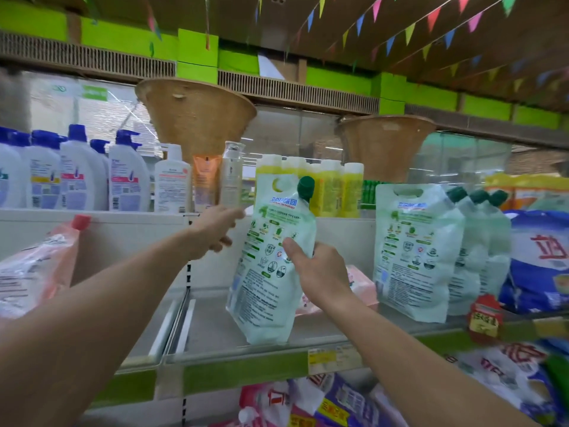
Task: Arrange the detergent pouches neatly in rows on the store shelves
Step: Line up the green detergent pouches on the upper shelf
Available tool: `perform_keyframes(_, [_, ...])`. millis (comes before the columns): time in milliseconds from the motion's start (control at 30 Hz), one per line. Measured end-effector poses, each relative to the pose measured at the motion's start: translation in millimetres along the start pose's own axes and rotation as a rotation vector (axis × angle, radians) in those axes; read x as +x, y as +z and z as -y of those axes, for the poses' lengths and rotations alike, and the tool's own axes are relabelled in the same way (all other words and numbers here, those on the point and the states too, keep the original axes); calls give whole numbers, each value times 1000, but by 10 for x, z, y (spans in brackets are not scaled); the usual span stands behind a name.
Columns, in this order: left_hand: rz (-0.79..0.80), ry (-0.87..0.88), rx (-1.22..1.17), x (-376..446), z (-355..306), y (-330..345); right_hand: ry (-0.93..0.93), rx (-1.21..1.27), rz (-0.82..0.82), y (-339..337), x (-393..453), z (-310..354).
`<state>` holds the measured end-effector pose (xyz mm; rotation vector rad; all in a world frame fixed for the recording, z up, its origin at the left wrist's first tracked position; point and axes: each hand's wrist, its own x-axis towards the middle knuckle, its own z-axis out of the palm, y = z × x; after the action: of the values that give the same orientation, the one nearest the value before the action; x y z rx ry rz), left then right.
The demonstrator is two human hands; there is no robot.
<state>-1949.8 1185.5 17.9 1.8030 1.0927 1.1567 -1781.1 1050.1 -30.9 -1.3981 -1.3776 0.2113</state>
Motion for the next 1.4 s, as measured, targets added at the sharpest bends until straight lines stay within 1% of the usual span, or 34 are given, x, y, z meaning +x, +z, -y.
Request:
perform_keyframes(67, [144, -87, -101, 67, 241, 11, -31, -11, -21, -17, -39, 26])
perform_keyframes(100, [203, -98, -143, 89, 317, 35, -44, -19, -21, -20, -63, 45])
perform_keyframes(233, [388, -98, -347, 114, 467, 157, -69, -154, 18, -39, -109, 89])
perform_keyframes(300, [466, -97, -406, 94, 460, 181, -61, -165, 17, -82, -90, 83])
perform_keyframes(367, [473, -93, -443, 68, 372, 211, -59, -136, -16, -151, -66, 43])
perform_keyframes(433, [438, -52, -460, 105, 215, 273, -64, -100, -65, -259, -38, 16])
perform_keyframes(567, [365, 39, -441, 229, -303, 519, -79, 85, -233, -627, 107, 17])
perform_keyframes(667, [358, 112, -442, 263, -727, 860, -105, 119, -394, -1009, 286, 13])
perform_keyframes(733, [332, 135, -448, 303, -925, 1141, -113, 120, -442, -1247, 373, -33])
perform_keyframes(800, [331, 136, -502, 348, -1047, 1435, -111, 101, -505, -1429, 426, -113])
perform_keyframes(867, [366, 126, -566, 383, -1100, 1708, -109, 53, -590, -1560, 467, -182])
perform_keyframes(967, [430, 86, -573, 448, -1009, 2004, -125, 29, -679, -1672, 535, -299])
perform_keyframes(1067, [460, 50, -554, 539, -815, 2179, -133, 2, -709, -1673, 571, -473])
perform_keyframes(1200, [465, 46, -526, 607, -674, 2295, -116, 18, -735, -1585, 605, -706])
perform_keyframes(1233, [479, 46, -499, 615, -622, 2314, -105, 20, -748, -1578, 620, -740])
perform_keyframes(1267, [486, 52, -418, 621, -536, 2331, -96, 23, -763, -1575, 641, -770])
perform_keyframes(1300, [489, 78, -263, 631, -420, 2358, -91, 31, -777, -1573, 663, -794])
perform_keyframes(1367, [507, 175, 196, 608, -170, 2445, -93, 56, -796, -1573, 698, -813])
perform_keyframes(1400, [538, 214, 390, 584, -69, 2495, -95, 67, -797, -1566, 708, -816])
